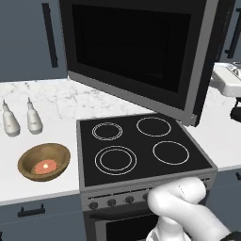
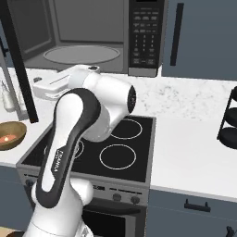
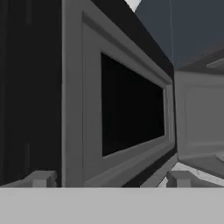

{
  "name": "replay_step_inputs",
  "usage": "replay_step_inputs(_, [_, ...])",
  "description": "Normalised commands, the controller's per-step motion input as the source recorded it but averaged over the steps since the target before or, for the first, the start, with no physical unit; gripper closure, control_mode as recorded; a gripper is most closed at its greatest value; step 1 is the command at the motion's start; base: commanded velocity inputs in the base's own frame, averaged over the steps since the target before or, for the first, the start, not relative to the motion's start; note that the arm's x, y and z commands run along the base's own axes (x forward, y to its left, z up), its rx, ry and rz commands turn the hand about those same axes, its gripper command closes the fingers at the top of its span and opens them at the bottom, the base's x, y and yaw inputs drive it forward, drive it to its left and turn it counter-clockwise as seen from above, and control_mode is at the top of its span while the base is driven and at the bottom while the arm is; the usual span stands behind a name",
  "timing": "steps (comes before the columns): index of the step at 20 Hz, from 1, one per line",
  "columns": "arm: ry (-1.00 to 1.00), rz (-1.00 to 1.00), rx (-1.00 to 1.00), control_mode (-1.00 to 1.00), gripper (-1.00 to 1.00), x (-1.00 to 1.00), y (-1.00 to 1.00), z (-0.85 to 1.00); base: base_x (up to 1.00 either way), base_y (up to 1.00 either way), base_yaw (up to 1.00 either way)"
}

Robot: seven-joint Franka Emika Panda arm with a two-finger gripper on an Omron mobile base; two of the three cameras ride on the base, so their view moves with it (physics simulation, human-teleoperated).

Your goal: Open the microwave, place the bowl with waffle inside the microwave, then close the microwave door and turn it on.

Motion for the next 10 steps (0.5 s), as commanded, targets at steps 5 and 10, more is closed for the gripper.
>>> replay_step_inputs(5, [0.02, 0.41, 0.00, -1.00, -1.00, 0.30, 0.67, -0.09, 0.00, 0.00, 0.00])
replay_step_inputs(10, [0.08, 0.19, -0.02, -1.00, -1.00, -0.57, 0.98, 0.00, 0.00, 0.00, 0.00])
